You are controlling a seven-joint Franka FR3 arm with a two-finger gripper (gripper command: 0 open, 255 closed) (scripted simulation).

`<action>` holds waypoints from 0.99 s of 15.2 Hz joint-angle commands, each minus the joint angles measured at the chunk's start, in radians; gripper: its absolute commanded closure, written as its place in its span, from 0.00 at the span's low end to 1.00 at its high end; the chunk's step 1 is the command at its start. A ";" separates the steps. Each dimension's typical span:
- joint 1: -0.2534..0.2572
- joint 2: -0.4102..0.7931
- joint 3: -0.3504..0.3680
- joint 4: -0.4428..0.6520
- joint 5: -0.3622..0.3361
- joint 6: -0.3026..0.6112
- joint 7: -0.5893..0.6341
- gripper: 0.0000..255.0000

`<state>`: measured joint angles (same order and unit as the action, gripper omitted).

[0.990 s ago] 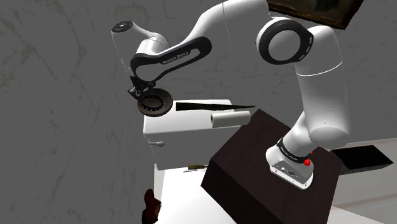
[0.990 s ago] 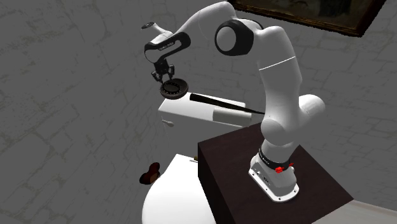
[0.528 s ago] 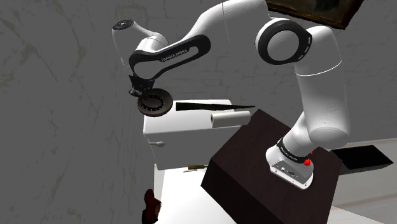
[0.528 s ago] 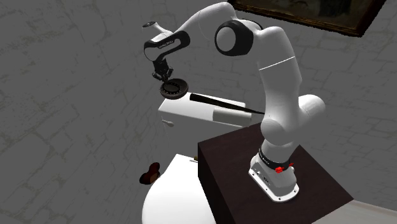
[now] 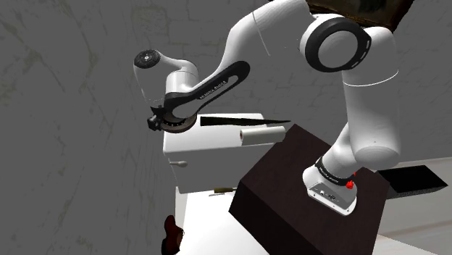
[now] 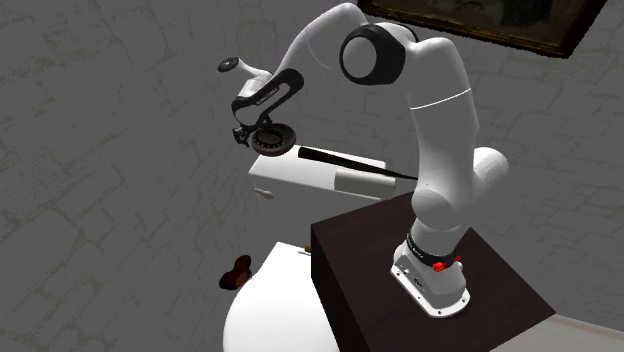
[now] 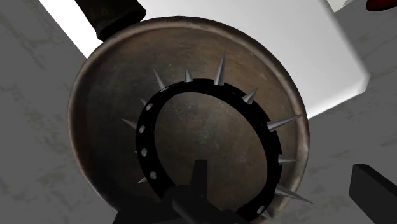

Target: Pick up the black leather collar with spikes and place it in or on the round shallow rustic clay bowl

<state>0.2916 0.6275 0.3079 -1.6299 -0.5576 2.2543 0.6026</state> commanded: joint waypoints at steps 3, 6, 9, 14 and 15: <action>0.005 0.031 -0.014 -0.005 -0.028 0.041 0.009 0.00; 0.006 0.055 -0.023 0.002 -0.038 0.060 0.014 0.00; 0.006 0.055 -0.023 0.002 -0.038 0.060 0.014 0.00; 0.006 0.055 -0.023 0.002 -0.038 0.060 0.014 1.00; 0.006 0.055 -0.023 0.002 -0.038 0.060 0.014 1.00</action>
<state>0.2989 0.6808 0.2867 -1.6269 -0.5946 2.3142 0.6169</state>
